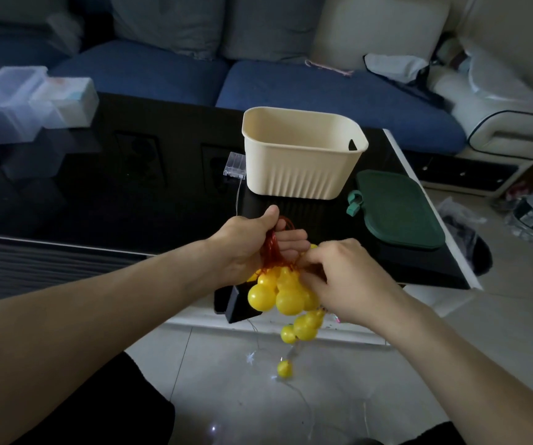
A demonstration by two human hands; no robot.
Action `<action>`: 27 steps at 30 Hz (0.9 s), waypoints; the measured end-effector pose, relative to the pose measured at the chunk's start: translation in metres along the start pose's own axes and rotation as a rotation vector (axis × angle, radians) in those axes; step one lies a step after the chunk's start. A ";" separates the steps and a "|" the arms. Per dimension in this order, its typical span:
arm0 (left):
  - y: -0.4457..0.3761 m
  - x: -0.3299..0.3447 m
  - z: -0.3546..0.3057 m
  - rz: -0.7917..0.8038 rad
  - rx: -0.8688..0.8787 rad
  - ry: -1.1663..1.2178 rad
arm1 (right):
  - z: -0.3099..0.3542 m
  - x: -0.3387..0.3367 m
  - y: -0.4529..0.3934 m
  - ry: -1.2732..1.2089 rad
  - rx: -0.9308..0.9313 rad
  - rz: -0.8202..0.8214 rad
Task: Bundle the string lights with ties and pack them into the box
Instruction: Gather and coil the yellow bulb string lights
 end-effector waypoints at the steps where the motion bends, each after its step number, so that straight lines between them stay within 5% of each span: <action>1: 0.000 0.002 -0.001 0.001 0.005 0.030 | 0.001 -0.003 0.000 -0.035 0.001 -0.029; 7: -0.005 0.002 -0.002 0.006 0.061 -0.079 | 0.005 -0.013 0.001 -0.157 -0.038 -0.121; 19: 0.004 0.012 0.009 0.169 0.203 -0.780 | 0.008 -0.004 0.001 -0.156 -0.062 -0.107; 27: 0.006 0.015 0.004 0.309 0.178 -0.938 | 0.012 -0.007 0.002 -0.327 0.081 -0.089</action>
Point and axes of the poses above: each hand's wrist, its own y-axis away from the middle knuckle, its own x-axis out of the palm, z = x × y, the point moved 5 cm from there along -y, towards the middle knuckle, and after that the axes turned 6 degrees about x, right-handed, at the moved point
